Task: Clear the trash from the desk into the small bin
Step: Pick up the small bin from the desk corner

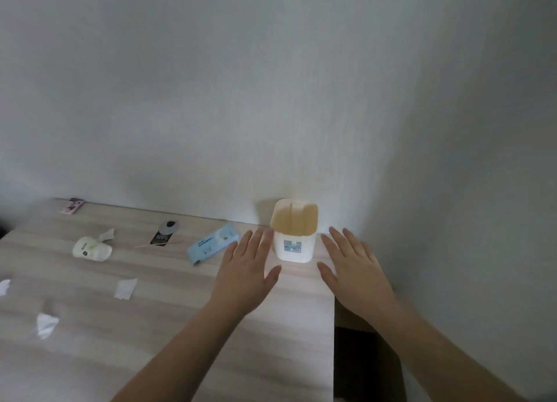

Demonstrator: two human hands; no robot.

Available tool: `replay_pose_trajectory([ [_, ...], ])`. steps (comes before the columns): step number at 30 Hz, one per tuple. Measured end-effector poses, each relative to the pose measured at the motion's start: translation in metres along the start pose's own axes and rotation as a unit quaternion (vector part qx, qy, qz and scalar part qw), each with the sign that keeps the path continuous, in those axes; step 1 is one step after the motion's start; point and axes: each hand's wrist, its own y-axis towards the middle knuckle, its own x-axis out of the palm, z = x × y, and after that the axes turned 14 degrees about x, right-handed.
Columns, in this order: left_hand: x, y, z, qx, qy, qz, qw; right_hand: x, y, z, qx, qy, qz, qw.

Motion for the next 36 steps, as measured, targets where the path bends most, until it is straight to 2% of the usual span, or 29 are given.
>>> replay_pose_trajectory([
  [4, 0.028, 0.037, -0.006, -0.016, -0.020, -0.002, 1.000, 0.028, 0.049, 0.011, -0.017, 0.010, -0.012, 1.000],
  [9, 0.059, 0.087, -0.009, -0.090, -0.106, 0.009, 0.990, 0.066, 0.096, 0.012, -0.027, 0.031, -0.050, 0.998],
  [11, 0.072, 0.101, -0.013, -0.151, -0.180, -0.009, 0.972, 0.078, 0.111, 0.015, -0.019, 0.061, -0.071, 0.995],
  [13, 0.081, 0.115, -0.017, -0.258, -0.273, -0.030, 0.926, 0.088, 0.124, 0.016, 0.020, 0.138, -0.118, 0.983],
  [15, 0.089, 0.127, -0.023, -0.330, -0.330, -0.032, 0.884, 0.094, 0.137, 0.016, 0.096, 0.250, -0.193, 0.944],
  [17, 0.093, 0.134, -0.028, -0.354, -0.382, -0.016, 0.854, 0.097, 0.148, 0.014, 0.165, 0.331, -0.262, 0.892],
  [22, 0.094, 0.140, -0.035, -0.407, -0.528, 0.023, 0.745, 0.096, 0.166, 0.008, 0.251, 0.480, -0.345, 0.767],
  [27, 0.086, 0.136, -0.034, -0.377, -0.602, 0.021, 0.703, 0.097, 0.167, 0.006, 0.299, 0.586, -0.360, 0.661],
  [29, 0.084, 0.131, -0.032, -0.372, -0.611, 0.028, 0.699, 0.097, 0.165, 0.007, 0.309, 0.597, -0.360, 0.647],
  [32, 0.080, 0.120, -0.026, -0.378, -0.610, 0.042, 0.695, 0.093, 0.158, 0.006, 0.301, 0.608, -0.352, 0.645],
  [36, 0.072, 0.104, -0.016, -0.362, -0.620, 0.066, 0.693, 0.080, 0.139, 0.003, 0.251, 0.614, -0.341, 0.666],
])
